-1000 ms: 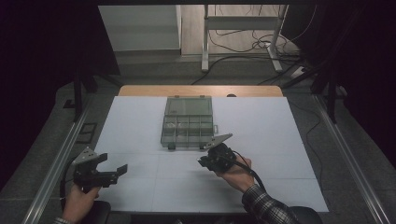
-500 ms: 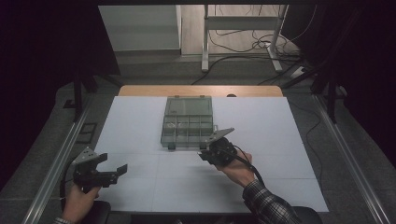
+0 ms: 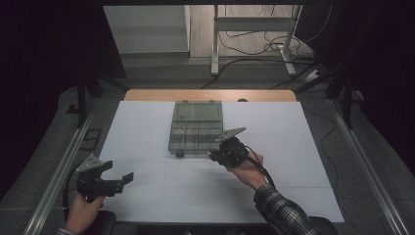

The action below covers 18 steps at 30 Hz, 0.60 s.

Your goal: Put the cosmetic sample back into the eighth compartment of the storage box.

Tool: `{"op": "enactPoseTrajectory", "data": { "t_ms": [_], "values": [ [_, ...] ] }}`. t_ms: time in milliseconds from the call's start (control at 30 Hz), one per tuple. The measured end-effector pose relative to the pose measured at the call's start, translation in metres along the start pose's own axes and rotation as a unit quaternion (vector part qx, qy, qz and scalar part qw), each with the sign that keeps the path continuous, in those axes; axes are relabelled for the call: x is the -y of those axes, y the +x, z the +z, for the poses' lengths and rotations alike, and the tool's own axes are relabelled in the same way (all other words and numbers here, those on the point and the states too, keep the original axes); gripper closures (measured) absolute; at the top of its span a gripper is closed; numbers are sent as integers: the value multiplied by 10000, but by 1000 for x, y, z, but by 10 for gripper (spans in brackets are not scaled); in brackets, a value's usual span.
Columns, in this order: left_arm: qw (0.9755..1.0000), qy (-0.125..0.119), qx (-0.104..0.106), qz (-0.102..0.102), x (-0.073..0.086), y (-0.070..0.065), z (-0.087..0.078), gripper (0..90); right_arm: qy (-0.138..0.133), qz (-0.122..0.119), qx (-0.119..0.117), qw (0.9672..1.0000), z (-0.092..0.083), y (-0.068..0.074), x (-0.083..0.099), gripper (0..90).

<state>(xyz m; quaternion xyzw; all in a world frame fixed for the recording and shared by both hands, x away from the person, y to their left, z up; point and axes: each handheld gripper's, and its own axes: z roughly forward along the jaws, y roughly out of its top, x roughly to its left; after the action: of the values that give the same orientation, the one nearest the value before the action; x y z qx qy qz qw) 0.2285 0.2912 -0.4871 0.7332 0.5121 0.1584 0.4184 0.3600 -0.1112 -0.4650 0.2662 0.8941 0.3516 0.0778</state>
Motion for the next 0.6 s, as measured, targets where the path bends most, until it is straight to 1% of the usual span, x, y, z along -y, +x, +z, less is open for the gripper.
{"op": "enactPoseTrajectory", "data": {
  "t_ms": [400, 600],
  "values": [
    [10000, 2, 7, -3, 0, 0, 0, 39, -44, 52, 100, 9999, 1, -10, -7, 808],
    [10000, 4, 15, -7, 0, 0, 0, 40, -73, 87, 195, 9997, 3, -18, -10, 808]
  ]
}}
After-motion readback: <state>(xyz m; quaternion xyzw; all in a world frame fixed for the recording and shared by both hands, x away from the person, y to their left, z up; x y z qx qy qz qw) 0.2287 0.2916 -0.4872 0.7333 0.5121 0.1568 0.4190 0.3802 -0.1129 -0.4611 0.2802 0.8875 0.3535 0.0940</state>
